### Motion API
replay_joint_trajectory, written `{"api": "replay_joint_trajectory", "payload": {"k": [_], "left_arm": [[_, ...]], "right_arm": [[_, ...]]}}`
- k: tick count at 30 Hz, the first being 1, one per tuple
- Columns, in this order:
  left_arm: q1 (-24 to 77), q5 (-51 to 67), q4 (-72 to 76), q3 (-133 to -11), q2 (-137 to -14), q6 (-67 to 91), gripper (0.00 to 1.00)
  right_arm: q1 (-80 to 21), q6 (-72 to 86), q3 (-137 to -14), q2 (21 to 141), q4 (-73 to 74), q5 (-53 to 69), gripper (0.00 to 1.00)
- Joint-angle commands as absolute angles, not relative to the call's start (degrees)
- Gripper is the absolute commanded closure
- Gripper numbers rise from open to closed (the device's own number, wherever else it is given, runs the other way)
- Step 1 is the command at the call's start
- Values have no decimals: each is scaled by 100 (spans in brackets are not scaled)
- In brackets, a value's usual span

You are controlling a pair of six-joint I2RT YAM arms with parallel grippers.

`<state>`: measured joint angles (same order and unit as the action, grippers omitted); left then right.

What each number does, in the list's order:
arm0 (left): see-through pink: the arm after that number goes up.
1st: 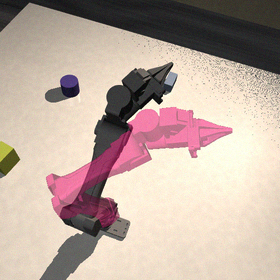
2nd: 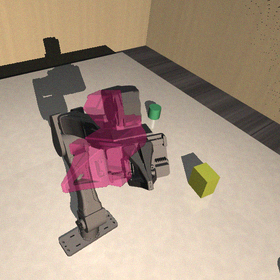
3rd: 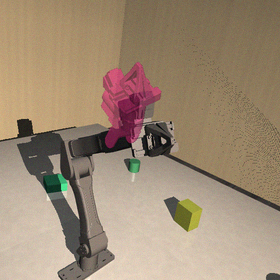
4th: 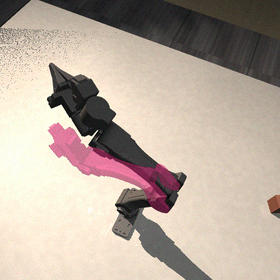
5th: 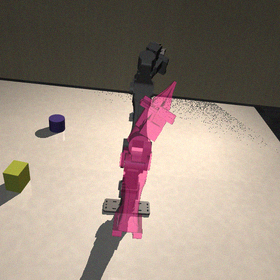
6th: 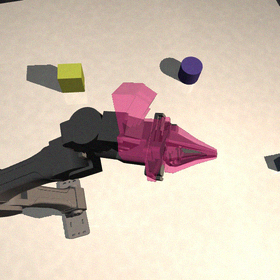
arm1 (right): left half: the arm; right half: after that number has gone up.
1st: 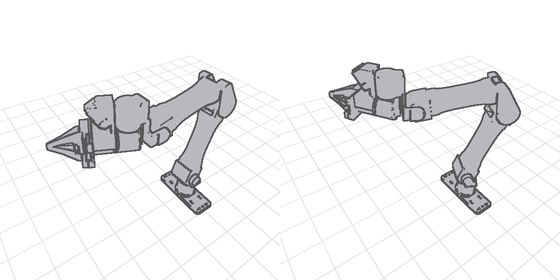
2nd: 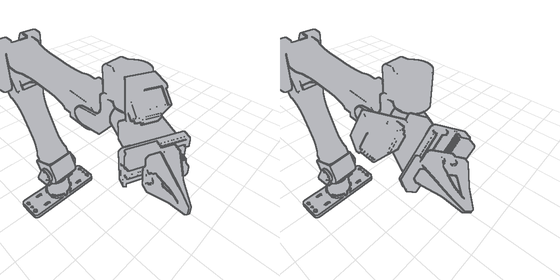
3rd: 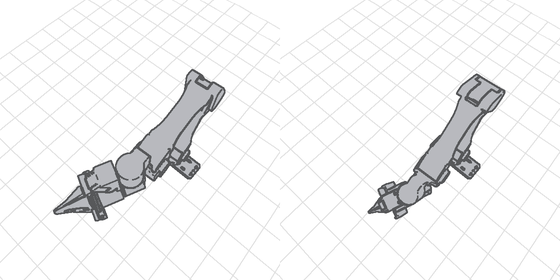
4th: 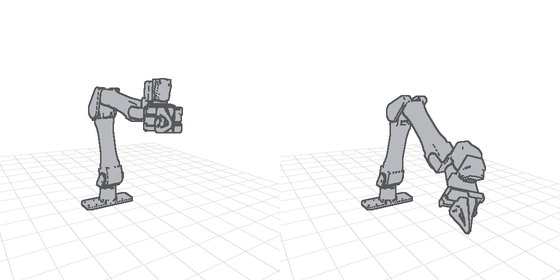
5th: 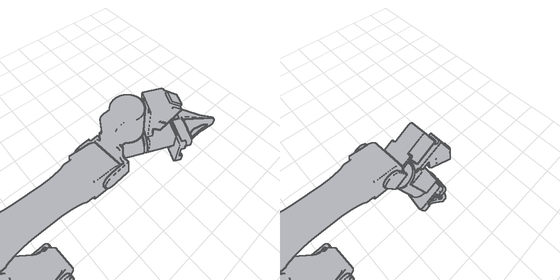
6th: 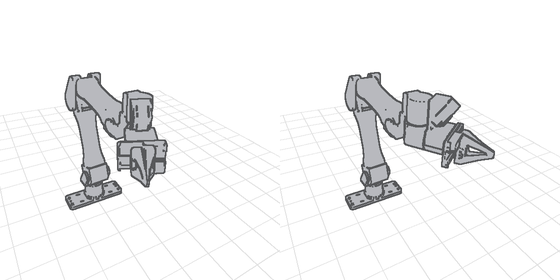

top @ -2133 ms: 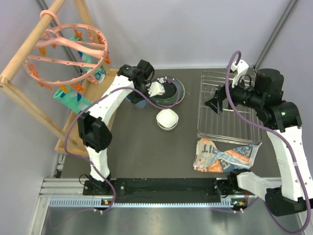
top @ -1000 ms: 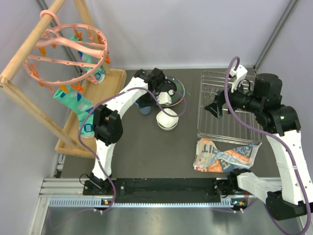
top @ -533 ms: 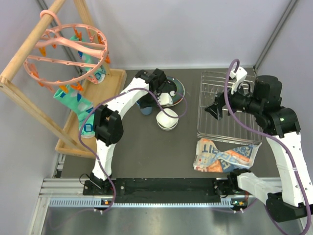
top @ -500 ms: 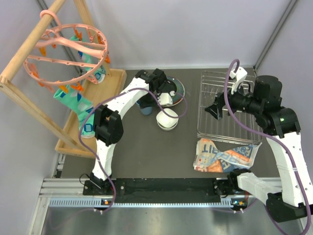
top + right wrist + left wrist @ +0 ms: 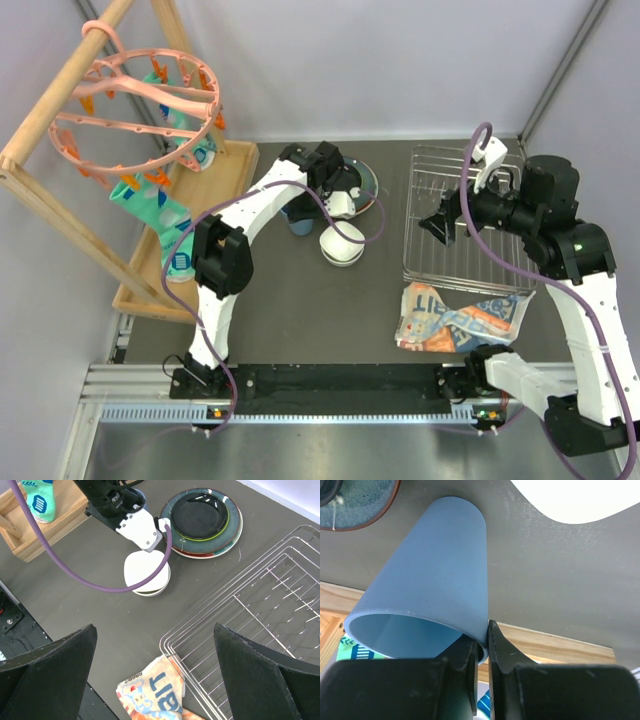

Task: Unload the mixed dishes from the dish rack
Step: Place the cup at the center of the board.

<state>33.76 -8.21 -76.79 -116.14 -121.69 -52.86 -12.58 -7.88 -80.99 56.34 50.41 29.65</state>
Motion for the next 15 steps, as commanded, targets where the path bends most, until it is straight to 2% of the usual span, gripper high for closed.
{"api": "replay_joint_trajectory", "payload": {"k": [1,15], "left_arm": [[3401,-809,-8358,-11584,-12146,-5353,97],[3410,-940,-8402,-11496,-12182,-5353,89]], "right_arm": [[-1230,-826,-8077,5502,4790,3041,1],[-1195,-817,-8024,5484,4746,3076,1]]}}
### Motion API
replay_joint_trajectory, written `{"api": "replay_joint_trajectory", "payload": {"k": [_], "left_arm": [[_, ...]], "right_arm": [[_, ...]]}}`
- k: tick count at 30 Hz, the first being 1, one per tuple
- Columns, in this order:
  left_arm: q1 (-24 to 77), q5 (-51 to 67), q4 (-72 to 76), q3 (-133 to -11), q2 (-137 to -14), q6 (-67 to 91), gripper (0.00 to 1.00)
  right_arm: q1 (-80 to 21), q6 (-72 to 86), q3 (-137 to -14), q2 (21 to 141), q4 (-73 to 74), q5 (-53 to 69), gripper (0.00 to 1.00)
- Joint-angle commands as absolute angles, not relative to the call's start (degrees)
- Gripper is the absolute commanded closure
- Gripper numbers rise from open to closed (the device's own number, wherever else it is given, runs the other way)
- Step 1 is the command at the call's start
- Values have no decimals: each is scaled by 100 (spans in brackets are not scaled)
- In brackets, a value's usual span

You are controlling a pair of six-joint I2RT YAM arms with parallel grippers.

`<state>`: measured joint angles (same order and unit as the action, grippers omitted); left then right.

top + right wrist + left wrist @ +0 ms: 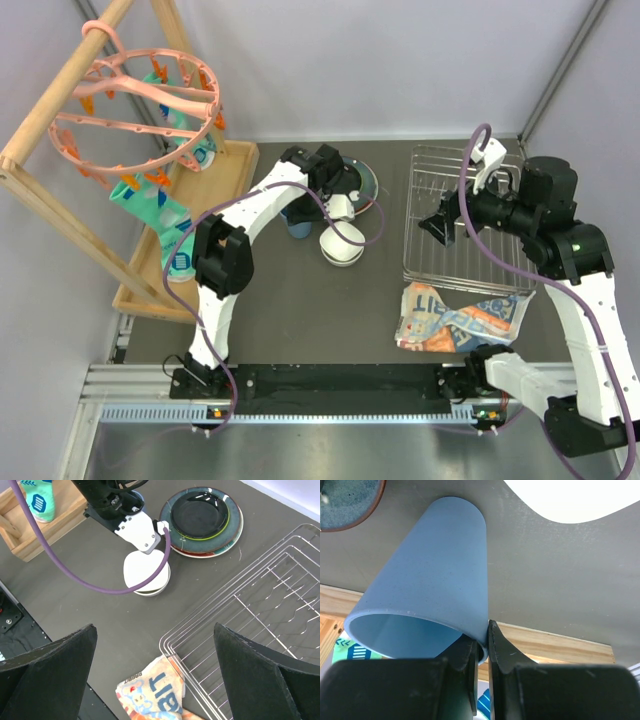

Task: Unload the mixed dishes from the dish rack
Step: Place the cup at the center of the board.

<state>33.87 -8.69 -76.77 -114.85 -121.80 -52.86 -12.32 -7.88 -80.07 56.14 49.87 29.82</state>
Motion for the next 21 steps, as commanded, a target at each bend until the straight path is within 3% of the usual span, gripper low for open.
{"api": "replay_joint_trajectory", "payload": {"k": [1,6,18,21], "left_arm": [[3410,-940,-8402,-11496,-12199,-5344,89],[3401,-949,-8411,-11487,-12226,-5326,78],[3410,-993,-8358,-11479,-12199,-5265,67],[3410,-1011,-8341,-11487,-12182,-5256,59]], "right_arm": [[-1187,-817,-8007,5476,4746,3076,1],[-1187,-817,-7998,5467,4746,3076,1],[-1151,-800,-7963,5467,4720,3094,1],[-1143,-791,-7945,5467,4702,3102,1]]}}
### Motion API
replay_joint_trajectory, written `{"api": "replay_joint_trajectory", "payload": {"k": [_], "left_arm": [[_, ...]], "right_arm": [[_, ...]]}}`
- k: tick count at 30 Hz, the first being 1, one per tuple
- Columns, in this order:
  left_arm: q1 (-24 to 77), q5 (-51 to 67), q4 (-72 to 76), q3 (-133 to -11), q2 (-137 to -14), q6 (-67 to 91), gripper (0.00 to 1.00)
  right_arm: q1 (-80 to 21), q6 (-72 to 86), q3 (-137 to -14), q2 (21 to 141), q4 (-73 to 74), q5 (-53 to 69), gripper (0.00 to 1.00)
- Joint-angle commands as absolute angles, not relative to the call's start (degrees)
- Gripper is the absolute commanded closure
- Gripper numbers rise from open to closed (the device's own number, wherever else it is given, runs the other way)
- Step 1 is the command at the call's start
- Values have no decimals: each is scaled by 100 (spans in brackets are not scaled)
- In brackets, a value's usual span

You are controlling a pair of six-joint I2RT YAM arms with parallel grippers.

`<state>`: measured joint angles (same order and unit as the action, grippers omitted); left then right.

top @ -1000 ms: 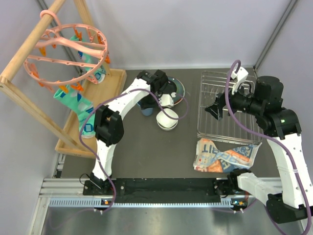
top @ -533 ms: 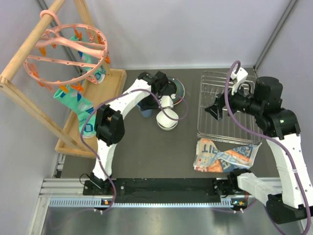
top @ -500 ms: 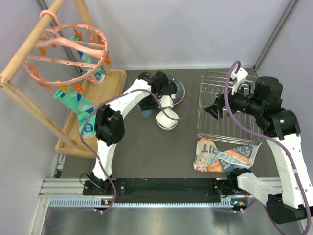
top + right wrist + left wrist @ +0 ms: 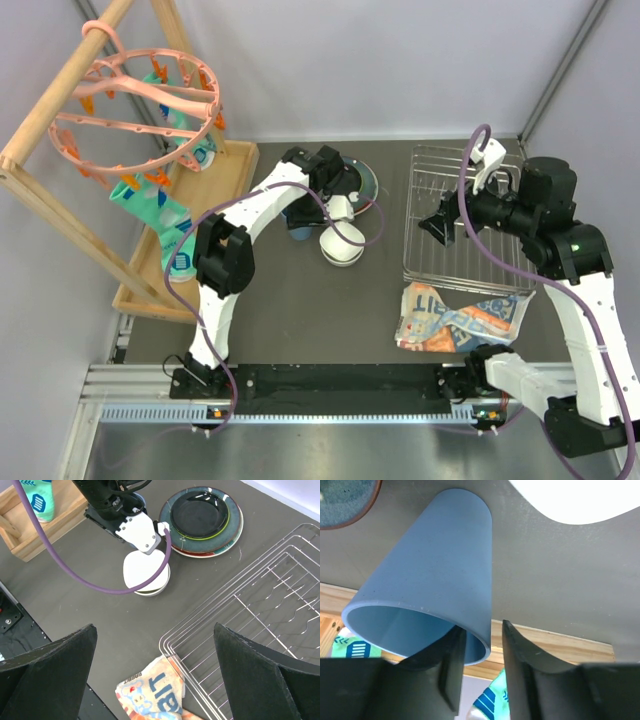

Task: Unload the mixed dishes from the dish rack
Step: Place the cup at the center of the board.

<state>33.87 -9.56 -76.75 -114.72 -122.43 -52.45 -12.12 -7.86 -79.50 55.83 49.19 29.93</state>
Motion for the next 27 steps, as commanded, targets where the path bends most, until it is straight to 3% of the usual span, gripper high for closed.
{"api": "replay_joint_trajectory", "payload": {"k": [1,21,27], "left_arm": [[3410,-1019,-8332,-11487,-12156,-5256,58],[3401,-1125,-7963,-12155,-11506,-5203,37],[3401,-923,-7533,-12454,-10865,-4914,25]], "right_arm": [[-1134,-791,-7937,5467,4702,3103,1],[-1107,-765,-7893,5440,4684,3103,1],[-1107,-747,-7937,5493,4658,2769,1]]}}
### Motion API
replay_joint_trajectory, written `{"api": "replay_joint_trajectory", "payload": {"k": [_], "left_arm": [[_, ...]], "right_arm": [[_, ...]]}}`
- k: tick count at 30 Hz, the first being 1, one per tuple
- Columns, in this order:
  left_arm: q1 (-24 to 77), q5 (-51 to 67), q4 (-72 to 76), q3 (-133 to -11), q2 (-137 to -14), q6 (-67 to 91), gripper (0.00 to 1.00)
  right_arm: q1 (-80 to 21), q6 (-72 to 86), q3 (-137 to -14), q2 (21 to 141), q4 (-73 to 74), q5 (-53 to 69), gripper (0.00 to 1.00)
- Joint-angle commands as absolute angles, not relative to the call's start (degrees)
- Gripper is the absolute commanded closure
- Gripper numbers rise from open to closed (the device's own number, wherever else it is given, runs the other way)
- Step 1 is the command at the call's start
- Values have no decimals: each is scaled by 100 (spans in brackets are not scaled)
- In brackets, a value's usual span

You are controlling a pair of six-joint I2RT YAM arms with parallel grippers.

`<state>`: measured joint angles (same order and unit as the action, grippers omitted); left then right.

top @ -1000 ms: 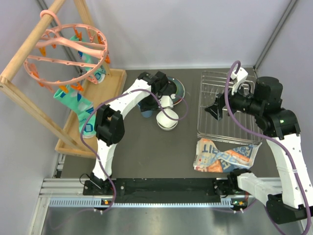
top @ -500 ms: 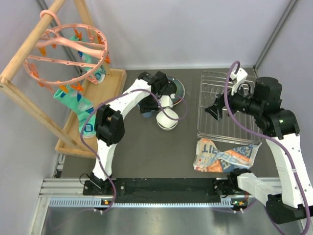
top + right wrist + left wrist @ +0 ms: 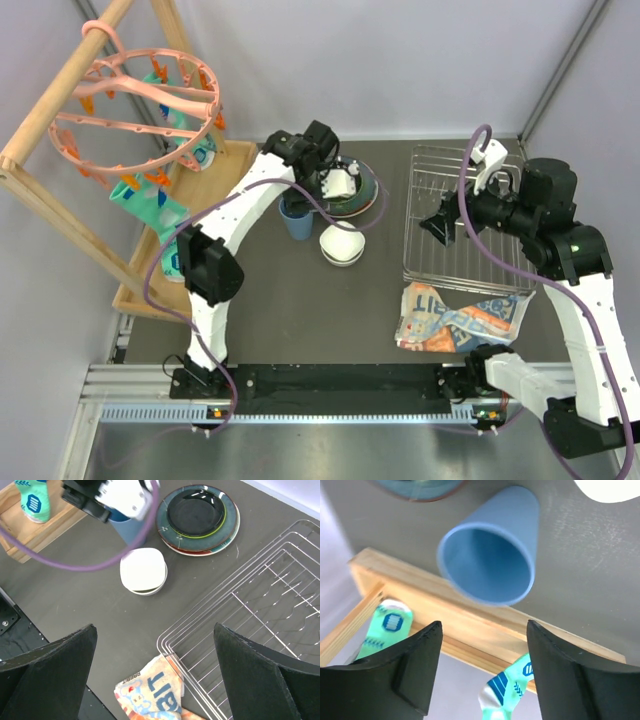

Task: Unload the mixed dishes from the dish rack
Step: Place the cup at the center of the board, then reset both arms

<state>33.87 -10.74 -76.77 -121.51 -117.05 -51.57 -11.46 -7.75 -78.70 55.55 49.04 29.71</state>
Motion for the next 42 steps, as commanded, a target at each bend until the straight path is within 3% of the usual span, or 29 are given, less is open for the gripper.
{"api": "replay_joint_trajectory", "payload": {"k": [1,9,13,20,26,42], "left_arm": [[3358,-905,-7410,-12393,-10750,-4835,22],[2708,-300,-5489,-11480,-9372,-3352,11],[2085,-123,-4125,-10218,-8536,-2462,9],[1925,-597,-1892,-8149,-7313,-1233,9],[1820,-1072,-1100,-7559,-7031,-678,9],[1705,-1547,-774,-7348,-7084,-325,9]], "right_arm": [[-1099,-730,-7954,5502,4650,2560,1],[-1107,-694,-8183,5757,4597,977,1],[-1107,-729,-8042,5766,4229,196,1],[-1107,-712,-8015,5704,3447,-737,1],[-1107,-572,-8016,5757,3085,-1116,1],[-1107,-413,-7805,5924,2698,-1530,2]]}}
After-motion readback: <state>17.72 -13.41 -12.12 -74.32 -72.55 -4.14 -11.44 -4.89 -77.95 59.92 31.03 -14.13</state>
